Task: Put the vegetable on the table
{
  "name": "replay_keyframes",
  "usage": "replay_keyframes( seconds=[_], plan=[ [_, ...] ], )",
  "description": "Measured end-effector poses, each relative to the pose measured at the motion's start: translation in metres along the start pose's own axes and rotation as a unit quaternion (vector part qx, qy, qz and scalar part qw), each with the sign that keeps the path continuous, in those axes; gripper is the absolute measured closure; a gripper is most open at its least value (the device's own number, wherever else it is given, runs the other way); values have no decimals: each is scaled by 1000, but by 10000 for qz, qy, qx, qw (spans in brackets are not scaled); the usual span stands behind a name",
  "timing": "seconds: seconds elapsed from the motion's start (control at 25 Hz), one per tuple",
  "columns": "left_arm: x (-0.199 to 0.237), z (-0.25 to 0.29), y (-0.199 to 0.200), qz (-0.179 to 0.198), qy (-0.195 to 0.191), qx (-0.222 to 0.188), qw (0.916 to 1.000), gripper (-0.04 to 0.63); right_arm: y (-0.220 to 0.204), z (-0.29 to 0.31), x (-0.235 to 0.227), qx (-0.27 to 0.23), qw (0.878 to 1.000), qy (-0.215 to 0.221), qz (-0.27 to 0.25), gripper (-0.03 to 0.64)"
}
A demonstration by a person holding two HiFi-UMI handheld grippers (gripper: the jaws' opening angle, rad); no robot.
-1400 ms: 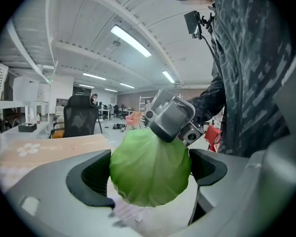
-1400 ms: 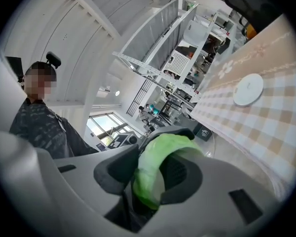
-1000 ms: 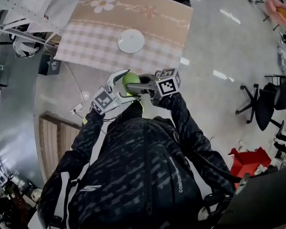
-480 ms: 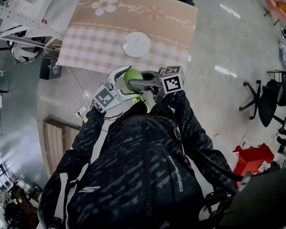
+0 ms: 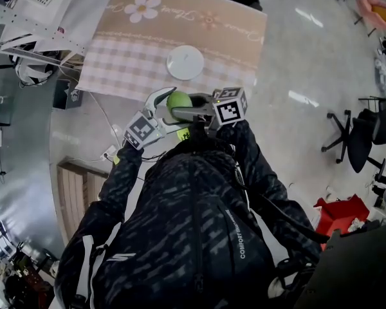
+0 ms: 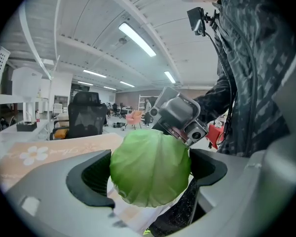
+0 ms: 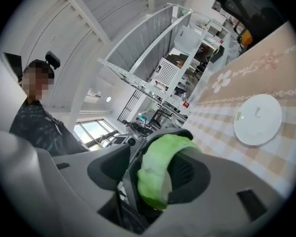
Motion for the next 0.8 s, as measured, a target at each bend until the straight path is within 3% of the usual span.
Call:
replay_keyframes(
  seconds=[0.28, 0.36, 0.8],
  plan=[
    [15, 10, -11, -5, 65, 224, 9997, 118, 6, -2, -19, 127, 9997, -93, 192, 387],
    [21, 12, -12, -31, 73, 267, 9996, 118, 10, -5, -26, 93, 9996, -104, 259, 431],
    [63, 42, -24, 49, 127, 624, 9980, 118, 40, -22, -68, -31, 9986, -281, 436, 499]
  ],
)
Point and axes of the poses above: the fingertips, and each gripper's own axes: z forward along the fingers, x to its left, y out of its top, the point moved 3 cm from there along -z, backward along the fingers, and after that the axes turned 15 degrees about y, right-handed, at the moved point
